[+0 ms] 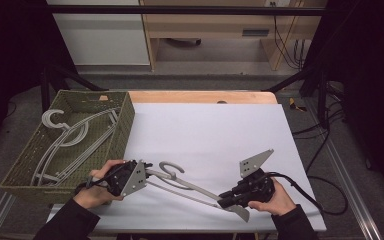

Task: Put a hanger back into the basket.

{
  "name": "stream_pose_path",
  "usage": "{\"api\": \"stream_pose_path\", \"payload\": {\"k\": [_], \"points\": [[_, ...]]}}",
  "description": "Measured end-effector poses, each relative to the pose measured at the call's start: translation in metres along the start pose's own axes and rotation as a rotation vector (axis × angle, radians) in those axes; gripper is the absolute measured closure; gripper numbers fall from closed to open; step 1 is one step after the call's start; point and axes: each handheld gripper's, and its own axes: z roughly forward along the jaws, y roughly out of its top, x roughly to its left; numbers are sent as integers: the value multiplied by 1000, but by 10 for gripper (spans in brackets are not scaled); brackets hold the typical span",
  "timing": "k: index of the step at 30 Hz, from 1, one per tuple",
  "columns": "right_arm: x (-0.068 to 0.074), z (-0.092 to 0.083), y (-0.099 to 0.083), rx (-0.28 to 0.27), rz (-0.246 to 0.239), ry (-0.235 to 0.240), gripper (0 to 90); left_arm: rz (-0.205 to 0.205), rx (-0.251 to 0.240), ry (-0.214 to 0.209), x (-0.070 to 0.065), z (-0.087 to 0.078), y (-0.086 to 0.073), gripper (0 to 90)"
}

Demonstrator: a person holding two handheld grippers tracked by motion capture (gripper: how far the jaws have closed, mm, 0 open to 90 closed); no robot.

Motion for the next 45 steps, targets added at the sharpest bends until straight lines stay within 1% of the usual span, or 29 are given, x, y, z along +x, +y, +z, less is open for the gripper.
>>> {"api": "stream_pose_path", "payload": {"k": [3, 4, 5, 6, 7, 9, 11, 12, 14, 17, 18, 19, 20, 22, 23, 25, 26, 28, 31, 33, 34, 36, 39, 43, 45], "points": [[-2, -9, -1, -57, 19, -79, 761, -27, 8, -21, -3, 1, 1, 787], [-4, -12, -1, -83, 19, -111, 747, -33, 13, -29, -4, 1, 2, 801], [-4, -14, -2, -99, 13, -142, 738, -48, 11, -37, -5, 1, 3, 808], [-6, -16, -3, -119, 18, -176, 734, -61, 10, -43, -6, 1, 3, 811], [-7, -17, -3, -129, 30, -185, 726, -72, 11, -39, -7, 1, 4, 812], [-9, -19, -4, -157, 39, -222, 685, -89, 21, -29, -9, 1, 5, 813], [-11, -20, -5, -168, 44, -257, 639, -124, 26, -18, -11, 2, 6, 813], [-11, -21, -5, -184, 40, -293, 615, -135, 27, -12, -12, 2, 6, 814], [-12, -23, -6, -210, 40, -328, 569, -171, 31, -1, -13, 3, 6, 814], [-12, -29, -8, -282, 32, -417, 488, -247, 43, 27, -15, 3, 5, 814], [-12, -32, -10, -309, 29, -447, 465, -264, 48, 30, -15, 4, 6, 814], [-11, -34, -10, -325, 27, -466, 442, -282, 54, 41, -15, 4, 6, 814], [-11, -37, -12, -353, 28, -489, 395, -299, 65, 50, -14, 4, 6, 814], [-11, -42, -14, -398, 28, -532, 375, -335, 81, 72, -13, 6, 5, 814], [-11, -46, -16, -422, 35, -546, 334, -356, 84, 82, -12, 6, 5, 814], [-12, -49, -19, -457, 46, -570, 262, -382, 92, 88, -10, 6, 4, 814], [-13, -49, -21, -463, 54, -588, 249, -401, 99, 97, -8, 6, 4, 814], [-15, -50, -27, -458, 77, -625, 197, -427, 95, 107, -5, 4, 4, 814], [-18, -51, -32, -447, 100, -664, 160, -466, 83, 132, 1, -2, 6, 814], [-18, -53, -36, -458, 114, -669, 150, -479, 76, 145, 5, -6, 8, 814], [-18, -54, -37, -461, 115, -670, 145, -489, 73, 164, 8, -8, 10, 814], [-17, -57, -39, -471, 121, -677, 129, -501, 60, 182, 15, -13, 13, 814], [-18, -59, -41, -478, 137, -691, 105, -503, 55, 201, 26, -21, 16, 814], [-20, -59, -43, -471, 143, -705, 79, -529, 40, 236, 41, -32, 15, 814], [-21, -58, -43, -474, 155, -716, 74, -554, 29, 250, 49, -39, 13, 814]]}}
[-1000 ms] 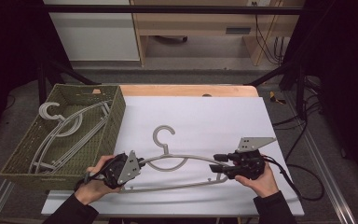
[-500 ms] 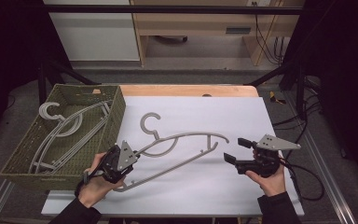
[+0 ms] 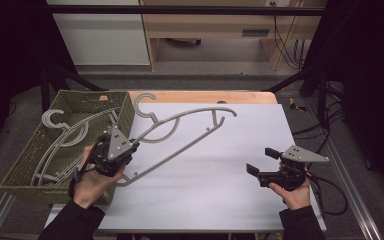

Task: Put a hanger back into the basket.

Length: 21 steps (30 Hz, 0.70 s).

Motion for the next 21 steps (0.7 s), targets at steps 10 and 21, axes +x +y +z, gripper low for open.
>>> {"api": "stream_pose_path", "payload": {"k": [10, 21], "points": [[-1, 1, -3, 2, 6, -23, 63, -88, -37, 82, 48, -22, -11, 814], [-1, 2, -3, 6, 5, -31, 57, -165, -20, 184, 102, -38, -41, 814]]}}
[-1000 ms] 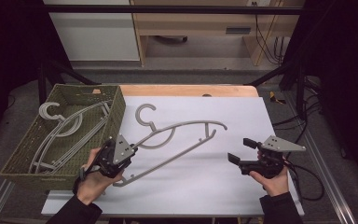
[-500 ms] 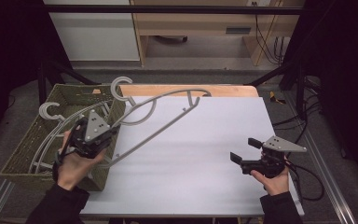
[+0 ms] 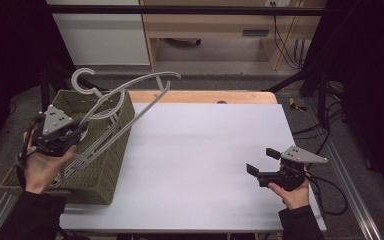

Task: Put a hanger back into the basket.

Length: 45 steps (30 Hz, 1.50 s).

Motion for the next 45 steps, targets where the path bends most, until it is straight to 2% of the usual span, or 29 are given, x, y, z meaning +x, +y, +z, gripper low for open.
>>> {"api": "stream_pose_path", "payload": {"k": [9, 20, 32, 35, 39, 45], "points": [[1, 2, -1, 7, -1, 6, 56, -32, 32, 66, 35, 1, -25, 813], [1, 3, -1, 11, -5, 7, 56, -49, 74, 111, 71, 5, -56, 813], [1, 3, -1, 16, -9, 11, 54, -38, 142, 139, 90, 12, -80, 813], [2, 4, -1, 19, -2, 13, 53, -52, 127, 135, 93, 10, -82, 813], [1, 4, -2, 23, -12, 13, 53, -18, 154, 143, 95, 11, -82, 814], [1, 4, -2, 24, -12, 15, 53, -5, 155, 140, 97, 12, -84, 814]]}}
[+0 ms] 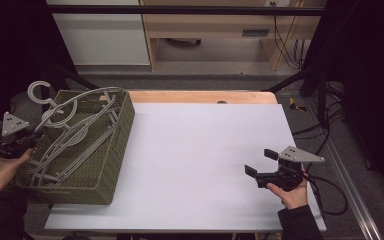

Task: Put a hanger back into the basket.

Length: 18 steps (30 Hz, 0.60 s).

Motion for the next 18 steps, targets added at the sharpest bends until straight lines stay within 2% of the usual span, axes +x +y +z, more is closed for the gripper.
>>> {"api": "stream_pose_path", "payload": {"k": [2, 6, 9, 11, 14, 16, 18], "points": [[0, 0, 0, 2, -1, 1, 53, 14, 7, 10, 2, 1, -1, 813], [1, 1, 0, 4, 6, 2, 53, 16, 1, -8, 6, 1, -5, 814], [1, 2, 0, 9, 4, 4, 53, 51, 9, -18, 1, 5, -4, 814], [1, 2, -1, 11, -1, 8, 53, 72, 32, -30, -4, 11, -4, 813], [1, 2, -1, 11, -1, 8, 53, 62, 47, -49, -12, 17, -6, 814], [1, 2, -1, 11, -1, 9, 53, 36, 50, -63, -18, 21, -9, 814], [1, 2, -1, 11, -1, 11, 53, 29, 68, -59, -24, 24, -11, 815]]}}
